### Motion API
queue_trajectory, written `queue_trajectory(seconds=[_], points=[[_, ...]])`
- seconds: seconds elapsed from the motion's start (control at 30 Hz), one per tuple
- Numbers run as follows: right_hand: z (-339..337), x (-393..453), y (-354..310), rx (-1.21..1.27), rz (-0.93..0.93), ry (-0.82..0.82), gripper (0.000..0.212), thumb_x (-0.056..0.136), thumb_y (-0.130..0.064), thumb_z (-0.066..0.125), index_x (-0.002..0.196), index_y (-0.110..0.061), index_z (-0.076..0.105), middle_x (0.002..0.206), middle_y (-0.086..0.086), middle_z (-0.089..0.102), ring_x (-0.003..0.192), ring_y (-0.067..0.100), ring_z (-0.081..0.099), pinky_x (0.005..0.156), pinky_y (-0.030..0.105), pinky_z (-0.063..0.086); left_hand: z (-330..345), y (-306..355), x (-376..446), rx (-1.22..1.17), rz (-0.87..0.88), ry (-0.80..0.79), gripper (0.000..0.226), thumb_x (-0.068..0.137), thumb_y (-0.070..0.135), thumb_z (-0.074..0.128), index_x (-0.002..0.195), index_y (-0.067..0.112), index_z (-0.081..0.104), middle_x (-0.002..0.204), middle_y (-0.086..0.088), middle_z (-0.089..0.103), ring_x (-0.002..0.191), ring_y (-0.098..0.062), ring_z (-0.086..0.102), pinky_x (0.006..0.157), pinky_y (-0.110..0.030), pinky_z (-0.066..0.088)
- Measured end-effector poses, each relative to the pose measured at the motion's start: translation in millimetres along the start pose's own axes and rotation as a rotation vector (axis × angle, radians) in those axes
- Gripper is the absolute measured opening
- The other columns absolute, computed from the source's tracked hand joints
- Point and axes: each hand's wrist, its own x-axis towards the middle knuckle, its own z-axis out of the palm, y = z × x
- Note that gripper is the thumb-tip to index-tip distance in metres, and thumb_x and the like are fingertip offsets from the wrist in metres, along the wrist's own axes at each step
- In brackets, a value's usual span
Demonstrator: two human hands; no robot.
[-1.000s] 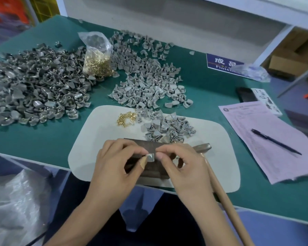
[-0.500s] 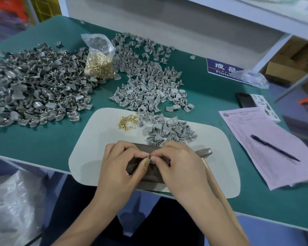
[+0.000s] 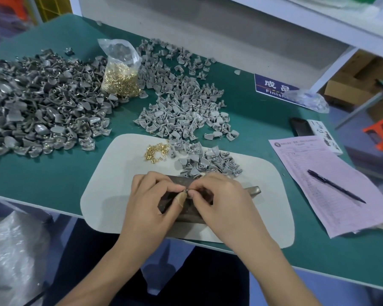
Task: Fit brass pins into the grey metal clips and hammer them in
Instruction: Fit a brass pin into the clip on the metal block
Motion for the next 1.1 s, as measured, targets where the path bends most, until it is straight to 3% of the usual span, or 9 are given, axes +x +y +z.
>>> queue_trajectory(seconds=[0.13, 0.33, 0.43, 0.53, 0.8, 0.9, 1.1], points=[[-1.9, -0.9, -2.7, -0.102, -0.033, 0.024, 0.005, 0.090, -0.031, 0.069, 0.089, -0.029, 0.074, 0.086, -0.014, 0.063, 0.090, 0.008, 0.059, 0.071, 0.032, 0.050, -1.9, 0.8, 1.1, -0.006, 0.005, -0.011, 0.012, 0.090, 0.042, 0.066, 0.098, 0.034, 0.072, 0.098, 0.022, 0.052, 0.108, -0.011, 0.045, 0.088, -0.012, 0.032], [-2.6, 3.5, -8.6, -0.257, -0.140, 0.036, 0.009, 0.086, -0.027, 0.068, 0.077, -0.026, 0.069, 0.076, -0.012, 0.055, 0.082, 0.011, 0.055, 0.059, 0.026, 0.033, -3.5, 2.6, 4.8, -0.032, -0.019, -0.013, 0.016, 0.087, 0.045, 0.064, 0.094, 0.034, 0.073, 0.094, 0.022, 0.053, 0.105, -0.007, 0.045, 0.084, -0.010, 0.035], [-1.8, 4.6, -1.3, -0.080, -0.092, 0.013, 0.009, 0.086, -0.022, 0.069, 0.077, -0.025, 0.072, 0.073, -0.012, 0.053, 0.076, 0.009, 0.050, 0.062, 0.032, 0.047, -5.6, 2.9, 5.4, -0.025, -0.022, -0.036, 0.015, 0.088, 0.045, 0.065, 0.095, 0.036, 0.074, 0.094, 0.021, 0.054, 0.104, -0.011, 0.046, 0.084, -0.012, 0.034], [3.1, 3.6, 6.4, 0.122, -0.058, 0.044, 0.011, 0.084, -0.014, 0.072, 0.078, -0.022, 0.077, 0.071, -0.009, 0.059, 0.072, 0.010, 0.051, 0.068, 0.039, 0.050, -6.1, 3.4, 4.4, -0.013, -0.034, -0.029, 0.015, 0.087, 0.044, 0.065, 0.096, 0.035, 0.074, 0.094, 0.020, 0.054, 0.103, -0.014, 0.047, 0.085, -0.011, 0.033], [15.3, -3.9, 13.9, 0.267, -0.028, 0.181, 0.015, 0.078, -0.003, 0.078, 0.077, -0.017, 0.079, 0.073, -0.006, 0.067, 0.076, 0.012, 0.058, 0.075, 0.029, 0.047, -8.0, 4.4, 6.4, 0.019, -0.016, -0.054, 0.017, 0.087, 0.044, 0.066, 0.096, 0.033, 0.076, 0.093, 0.015, 0.055, 0.100, -0.019, 0.050, 0.088, -0.011, 0.029], [12.8, -5.9, 11.5, 0.186, -0.030, 0.144, 0.012, 0.083, -0.010, 0.077, 0.080, -0.022, 0.079, 0.077, -0.009, 0.069, 0.082, 0.019, 0.060, 0.079, 0.038, 0.048, -8.7, 5.8, 7.0, 0.023, -0.026, -0.057, 0.019, 0.086, 0.045, 0.066, 0.096, 0.033, 0.076, 0.093, 0.018, 0.055, 0.100, -0.017, 0.050, 0.087, -0.011, 0.031], [2.9, -7.7, -6.6, -0.194, -0.061, 0.090, 0.014, 0.091, -0.030, 0.064, 0.080, -0.026, 0.072, 0.079, -0.010, 0.063, 0.087, 0.016, 0.048, 0.063, 0.037, 0.048, -12.5, 6.7, 7.7, 0.027, -0.038, -0.084, 0.014, 0.084, 0.042, 0.070, 0.095, 0.036, 0.076, 0.091, 0.018, 0.056, 0.099, -0.015, 0.048, 0.083, -0.011, 0.034]])
